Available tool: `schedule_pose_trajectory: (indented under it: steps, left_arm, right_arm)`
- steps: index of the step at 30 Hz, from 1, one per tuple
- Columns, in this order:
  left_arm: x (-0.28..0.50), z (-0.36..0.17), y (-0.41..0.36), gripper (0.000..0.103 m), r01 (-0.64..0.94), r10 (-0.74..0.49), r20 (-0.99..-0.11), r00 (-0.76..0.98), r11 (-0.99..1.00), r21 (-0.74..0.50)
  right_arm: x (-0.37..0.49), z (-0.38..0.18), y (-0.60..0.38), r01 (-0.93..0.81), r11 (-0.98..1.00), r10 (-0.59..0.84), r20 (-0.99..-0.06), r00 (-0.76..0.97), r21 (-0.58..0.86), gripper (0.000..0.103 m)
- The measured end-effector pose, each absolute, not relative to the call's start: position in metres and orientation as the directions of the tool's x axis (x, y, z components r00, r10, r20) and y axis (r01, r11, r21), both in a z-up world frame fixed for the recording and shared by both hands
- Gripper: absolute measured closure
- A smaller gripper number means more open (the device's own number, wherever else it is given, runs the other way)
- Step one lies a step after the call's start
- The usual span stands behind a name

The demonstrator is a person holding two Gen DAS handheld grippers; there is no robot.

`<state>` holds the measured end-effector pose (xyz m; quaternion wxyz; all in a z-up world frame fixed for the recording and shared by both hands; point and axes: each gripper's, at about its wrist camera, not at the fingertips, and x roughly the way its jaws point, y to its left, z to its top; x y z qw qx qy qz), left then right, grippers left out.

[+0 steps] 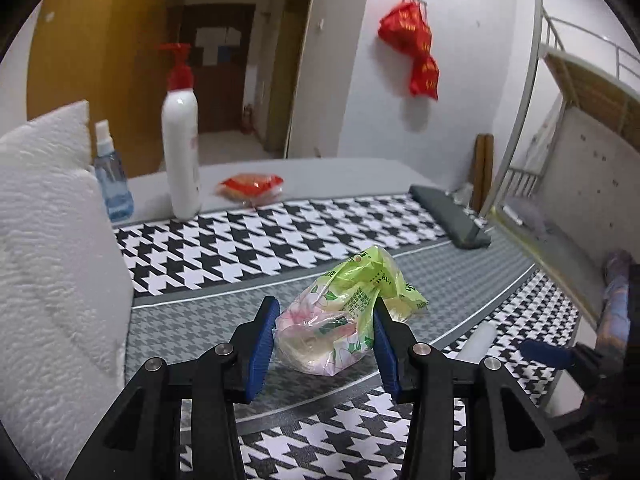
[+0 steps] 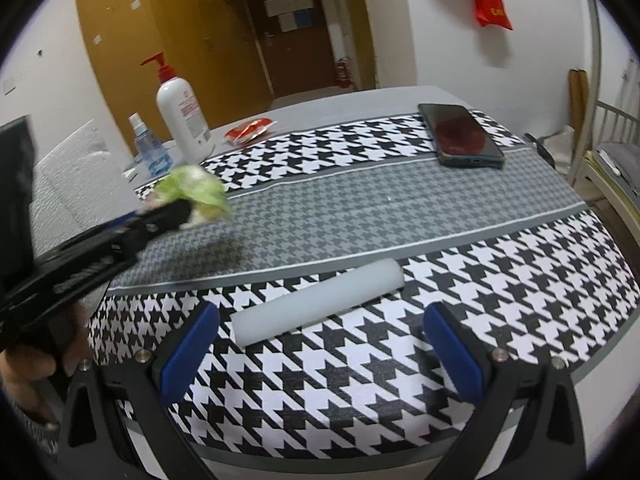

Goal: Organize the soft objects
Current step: 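Grasp the white foam tube with the right tool while the left tool holds the snack bag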

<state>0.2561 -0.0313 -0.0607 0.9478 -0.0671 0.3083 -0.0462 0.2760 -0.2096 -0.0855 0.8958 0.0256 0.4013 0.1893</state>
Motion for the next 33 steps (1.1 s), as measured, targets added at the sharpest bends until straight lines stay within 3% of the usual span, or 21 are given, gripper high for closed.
schedule_pose_trajectory:
  steps: [9,19,33]
  left_arm:
    - [0.224,-0.047,-0.019,0.056,0.044,-0.095,-0.494,0.864,0.993,-0.114]
    - [0.198,-0.04,-0.003,0.056,0.055,-0.087,-0.433,0.897,0.995,-0.086]
    - [0.17,-0.034,0.007,0.056,0.091,-0.12,-0.347,0.93,0.991,-0.097]
  right_arm:
    - [0.271,-0.085,-0.198,-0.198,0.961,0.277,-0.706,0.651,0.194,0.001]
    - [0.266,-0.084,-0.179,-0.076,0.982,0.177,-0.707,0.684,0.172,0.017]
    - [0.26,-0.086,-0.16,0.139,0.978,0.02,-0.726,0.688,0.158,0.022]
